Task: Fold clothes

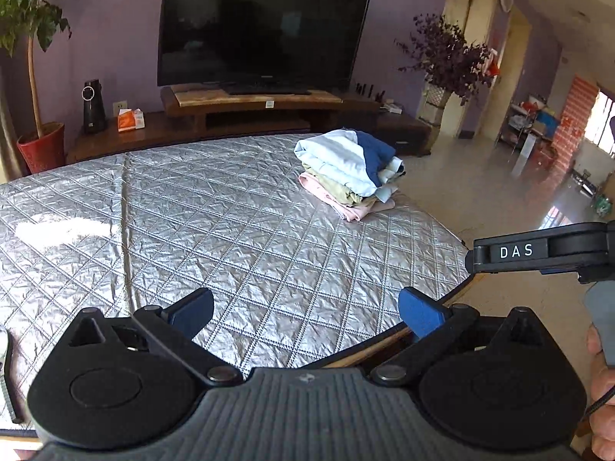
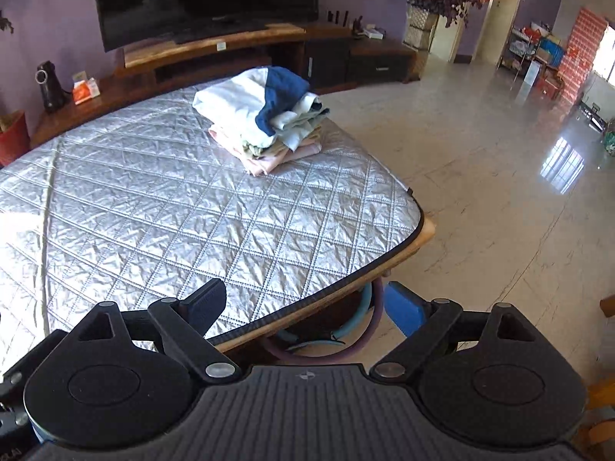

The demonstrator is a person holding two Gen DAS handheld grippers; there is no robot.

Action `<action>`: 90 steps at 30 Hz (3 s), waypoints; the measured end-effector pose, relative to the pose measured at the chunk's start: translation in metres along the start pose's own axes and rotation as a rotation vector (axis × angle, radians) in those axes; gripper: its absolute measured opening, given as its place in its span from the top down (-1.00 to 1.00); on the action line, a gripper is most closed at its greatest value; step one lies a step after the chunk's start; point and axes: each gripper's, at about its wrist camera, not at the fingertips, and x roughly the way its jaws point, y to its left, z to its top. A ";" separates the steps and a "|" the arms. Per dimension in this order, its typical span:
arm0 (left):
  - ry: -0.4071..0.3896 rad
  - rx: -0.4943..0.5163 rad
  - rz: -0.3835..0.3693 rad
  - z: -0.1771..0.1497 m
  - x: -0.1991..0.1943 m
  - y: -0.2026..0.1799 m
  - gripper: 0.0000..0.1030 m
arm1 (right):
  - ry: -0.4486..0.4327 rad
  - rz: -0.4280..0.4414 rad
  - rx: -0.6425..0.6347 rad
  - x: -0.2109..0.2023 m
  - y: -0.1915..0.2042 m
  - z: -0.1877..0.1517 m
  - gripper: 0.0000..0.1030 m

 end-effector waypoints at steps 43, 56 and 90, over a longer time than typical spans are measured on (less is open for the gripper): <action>-0.073 -0.082 0.117 -0.078 -0.255 -0.072 -0.98 | -0.377 -0.031 -0.045 -0.272 -0.051 -0.138 -0.99; -0.067 -0.015 0.112 -0.085 -0.248 -0.092 -0.98 | -0.357 -0.032 -0.091 -0.267 -0.053 -0.153 -1.00; -0.060 -0.010 0.090 -0.088 -0.250 -0.094 -0.98 | -0.324 0.015 -0.149 -0.275 -0.053 -0.170 -1.00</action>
